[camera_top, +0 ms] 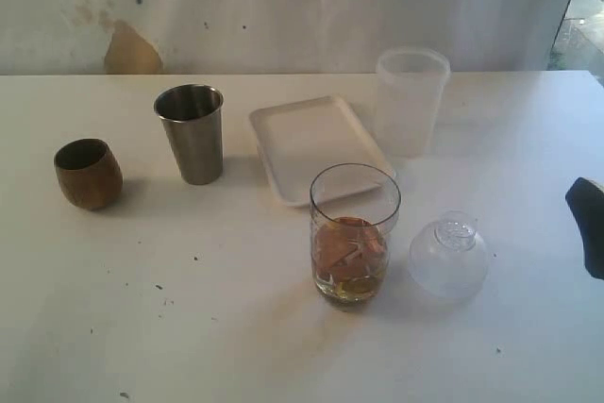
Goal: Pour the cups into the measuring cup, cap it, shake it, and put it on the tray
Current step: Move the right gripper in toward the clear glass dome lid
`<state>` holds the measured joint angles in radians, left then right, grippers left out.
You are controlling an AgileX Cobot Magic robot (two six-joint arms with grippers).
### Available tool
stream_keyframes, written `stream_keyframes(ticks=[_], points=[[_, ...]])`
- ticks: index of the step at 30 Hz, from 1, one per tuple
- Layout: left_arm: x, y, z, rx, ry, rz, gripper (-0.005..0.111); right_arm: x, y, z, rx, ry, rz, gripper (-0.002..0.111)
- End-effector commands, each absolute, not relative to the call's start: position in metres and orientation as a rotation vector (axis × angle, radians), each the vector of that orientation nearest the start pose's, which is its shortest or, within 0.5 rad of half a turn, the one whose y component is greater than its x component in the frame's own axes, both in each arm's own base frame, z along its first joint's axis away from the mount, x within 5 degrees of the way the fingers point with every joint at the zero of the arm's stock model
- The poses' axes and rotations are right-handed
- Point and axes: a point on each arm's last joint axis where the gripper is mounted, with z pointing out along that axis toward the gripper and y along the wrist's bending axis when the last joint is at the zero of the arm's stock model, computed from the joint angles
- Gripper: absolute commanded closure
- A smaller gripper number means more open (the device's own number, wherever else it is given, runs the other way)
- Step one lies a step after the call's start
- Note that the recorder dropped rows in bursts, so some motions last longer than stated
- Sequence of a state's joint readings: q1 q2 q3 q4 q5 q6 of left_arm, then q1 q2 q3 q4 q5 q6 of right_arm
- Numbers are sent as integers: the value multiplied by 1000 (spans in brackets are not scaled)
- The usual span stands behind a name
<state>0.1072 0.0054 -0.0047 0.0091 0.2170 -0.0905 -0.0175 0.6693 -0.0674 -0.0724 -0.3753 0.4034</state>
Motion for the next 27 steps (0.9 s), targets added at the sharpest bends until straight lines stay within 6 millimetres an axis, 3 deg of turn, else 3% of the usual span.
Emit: stream_keyframes(ticks=[1, 27], points=[[56, 6, 195, -166, 1678, 15, 106, 122, 0, 213, 275, 1682, 259, 29], [56, 6, 195, -166, 1678, 15, 106, 126, 6, 224, 243, 1644, 338, 29]])
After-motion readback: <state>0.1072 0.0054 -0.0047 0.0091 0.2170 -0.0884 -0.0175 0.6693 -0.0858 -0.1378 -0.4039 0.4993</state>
